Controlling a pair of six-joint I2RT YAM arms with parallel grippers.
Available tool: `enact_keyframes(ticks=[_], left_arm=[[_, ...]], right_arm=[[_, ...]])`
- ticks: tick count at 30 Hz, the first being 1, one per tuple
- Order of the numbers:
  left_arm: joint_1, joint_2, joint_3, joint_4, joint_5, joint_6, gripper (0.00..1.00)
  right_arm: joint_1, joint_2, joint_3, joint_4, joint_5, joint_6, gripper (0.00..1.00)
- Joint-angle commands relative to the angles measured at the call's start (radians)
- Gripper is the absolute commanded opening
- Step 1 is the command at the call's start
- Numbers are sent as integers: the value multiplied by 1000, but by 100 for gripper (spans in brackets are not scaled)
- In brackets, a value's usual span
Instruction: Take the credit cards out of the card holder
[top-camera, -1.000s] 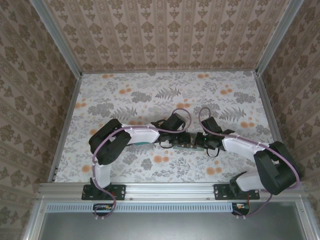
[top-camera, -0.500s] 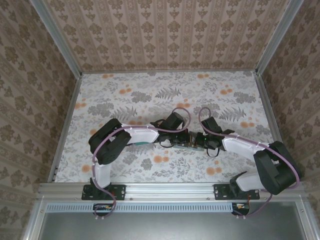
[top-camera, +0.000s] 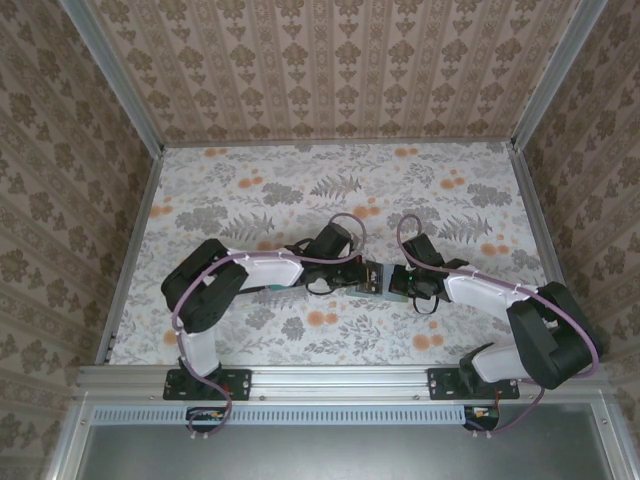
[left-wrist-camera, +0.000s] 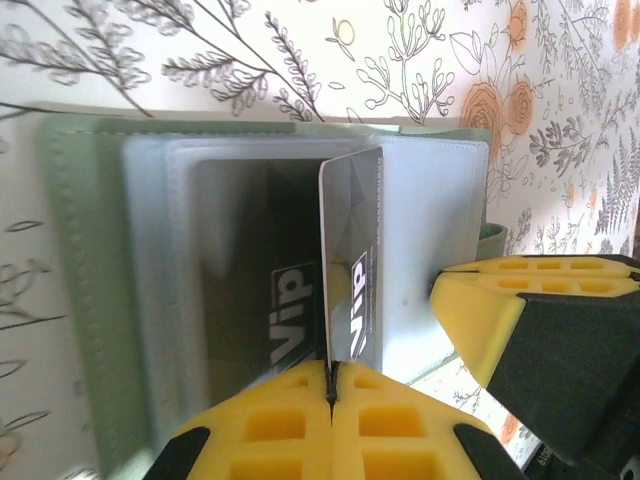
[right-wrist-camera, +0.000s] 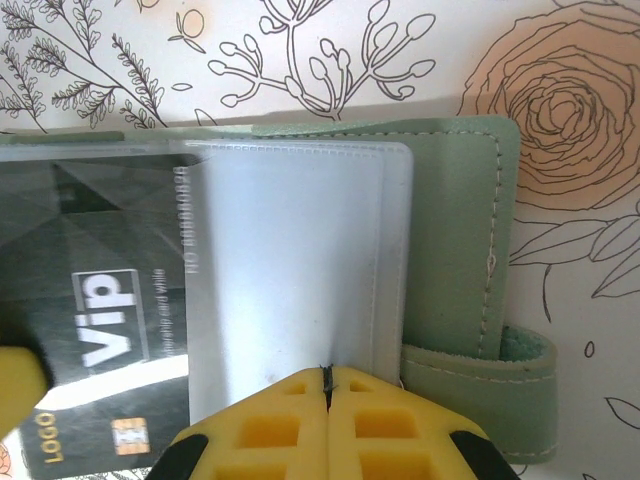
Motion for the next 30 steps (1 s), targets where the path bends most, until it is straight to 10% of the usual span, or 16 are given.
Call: enact_keyframes(ticks=[1, 17, 30], left_arm=[[22, -64, -28, -55, -2, 48, 0], [29, -351, 62, -496, -171, 389, 0], [5, -728, -15, -755, -494, 913, 0]], right_arm=[[7, 15, 4, -36, 8, 8, 1], [7, -196, 66, -50, -43, -102, 11], [7, -297, 52, 106, -181, -141, 70]])
